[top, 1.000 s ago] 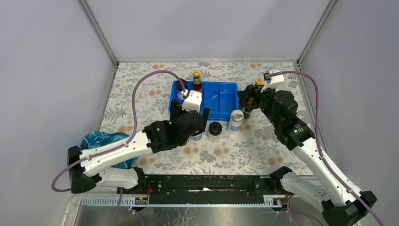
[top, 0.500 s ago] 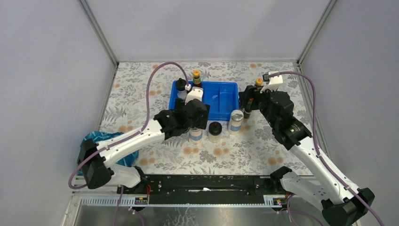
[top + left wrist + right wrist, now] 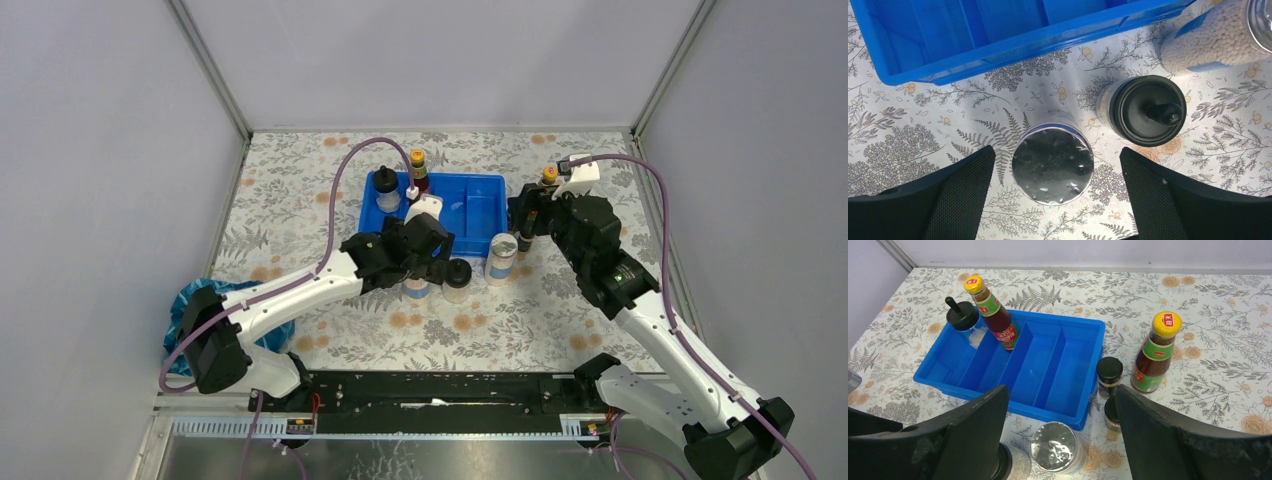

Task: Organize the condiment bottles
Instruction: Pick up the bottle from the center of the board.

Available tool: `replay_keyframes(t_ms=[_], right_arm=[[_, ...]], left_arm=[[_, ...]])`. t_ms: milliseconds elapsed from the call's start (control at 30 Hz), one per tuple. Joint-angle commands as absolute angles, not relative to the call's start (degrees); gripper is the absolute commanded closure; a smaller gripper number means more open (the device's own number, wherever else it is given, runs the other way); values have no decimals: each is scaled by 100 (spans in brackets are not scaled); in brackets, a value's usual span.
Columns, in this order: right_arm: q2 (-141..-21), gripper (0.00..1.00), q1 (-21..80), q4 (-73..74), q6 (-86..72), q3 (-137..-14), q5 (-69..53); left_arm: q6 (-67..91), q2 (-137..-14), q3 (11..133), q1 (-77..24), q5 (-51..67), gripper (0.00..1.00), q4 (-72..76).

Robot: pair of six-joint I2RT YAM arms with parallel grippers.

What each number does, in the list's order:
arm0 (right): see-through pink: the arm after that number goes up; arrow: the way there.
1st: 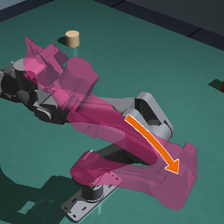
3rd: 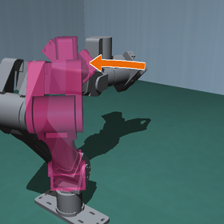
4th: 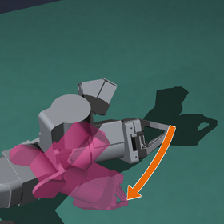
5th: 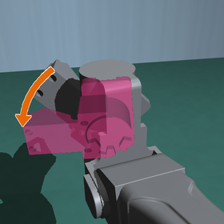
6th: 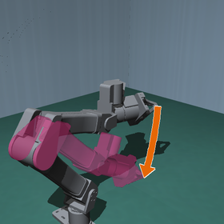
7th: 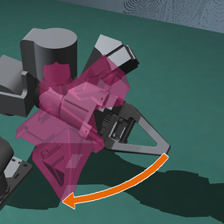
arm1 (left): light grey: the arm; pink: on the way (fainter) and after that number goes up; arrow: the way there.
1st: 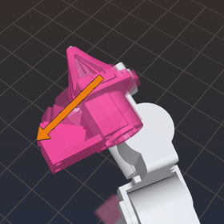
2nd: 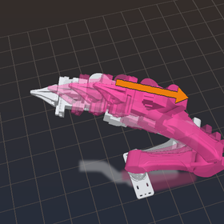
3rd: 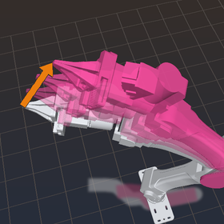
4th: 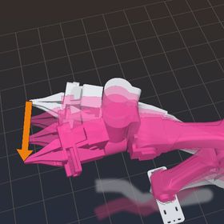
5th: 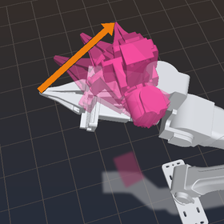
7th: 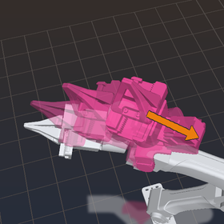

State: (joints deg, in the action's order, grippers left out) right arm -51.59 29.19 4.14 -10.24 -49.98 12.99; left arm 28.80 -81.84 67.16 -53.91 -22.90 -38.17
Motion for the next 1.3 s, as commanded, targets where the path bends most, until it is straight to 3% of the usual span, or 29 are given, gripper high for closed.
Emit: replay_keyframes(t_ms=[0, 933, 1267], right_arm=[[-5115, 15, 2914, 148, -1043, -4985, 1470], [-5051, 15, 2908, 106, -1067, -4896, 1494], [-5043, 15, 2915, 70, -1090, -4862, 1507]], left_arm=[[2892, -8232, 6903, -5359, -2184, 2, -3997], [2998, -8418, 6683, -5357, -2223, 11, -4040], [2989, -8448, 6658, -5357, -2328, 37, -4041]])
